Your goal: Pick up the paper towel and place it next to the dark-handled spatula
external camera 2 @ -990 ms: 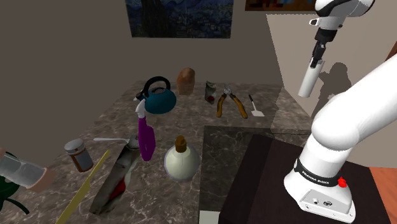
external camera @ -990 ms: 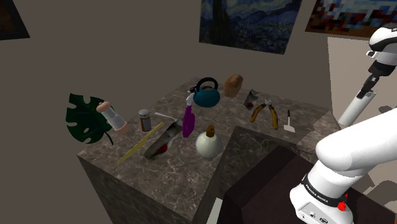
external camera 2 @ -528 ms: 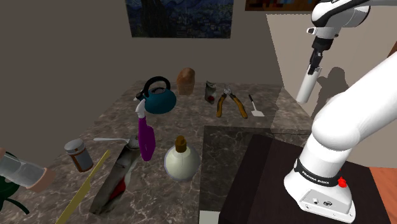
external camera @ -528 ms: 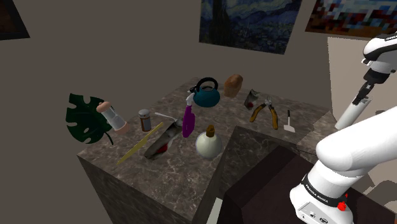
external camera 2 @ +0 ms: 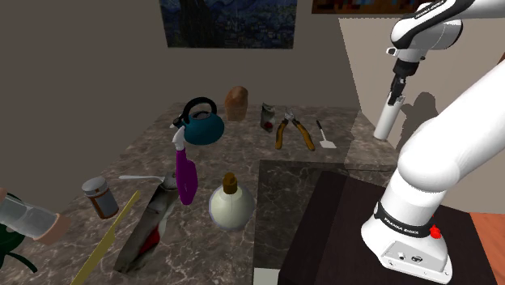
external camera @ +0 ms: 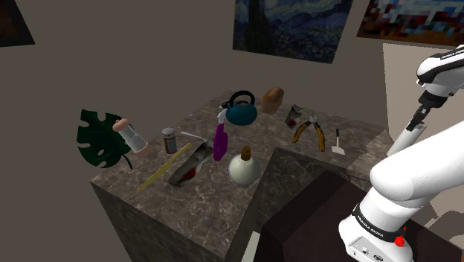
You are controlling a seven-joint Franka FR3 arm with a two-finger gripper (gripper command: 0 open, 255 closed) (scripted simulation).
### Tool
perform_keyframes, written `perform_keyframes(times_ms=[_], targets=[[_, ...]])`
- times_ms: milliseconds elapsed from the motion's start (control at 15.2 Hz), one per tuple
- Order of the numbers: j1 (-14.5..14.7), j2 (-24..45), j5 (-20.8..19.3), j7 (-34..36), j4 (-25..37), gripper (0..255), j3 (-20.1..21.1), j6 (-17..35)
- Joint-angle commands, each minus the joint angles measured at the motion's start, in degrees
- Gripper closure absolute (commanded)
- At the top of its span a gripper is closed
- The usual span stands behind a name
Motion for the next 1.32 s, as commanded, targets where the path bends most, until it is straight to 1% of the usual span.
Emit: perform_keyframes(times_ms=[0,528,594,924,1056,1188,1254], targets=[[0.7,1.1,0.3,-0.5,-1.3,255,-1.5,2.4],[0.7,1.1,0.3,-0.5,-1.3,255,-1.5,2.4],[0.7,1.1,0.3,-0.5,-1.3,0,-1.5,2.4],[0.7,1.1,0.3,-0.5,-1.3,0,-1.5,2.4],[-0.9,-1.2,-0.5,0.4,0.9,0,1.3,-2.0],[-1.9,-2.8,-0.8,0.8,3.1,0,3.5,-5.7],[-1.9,-2.8,-0.8,0.8,3.1,0,3.5,-5.7]])
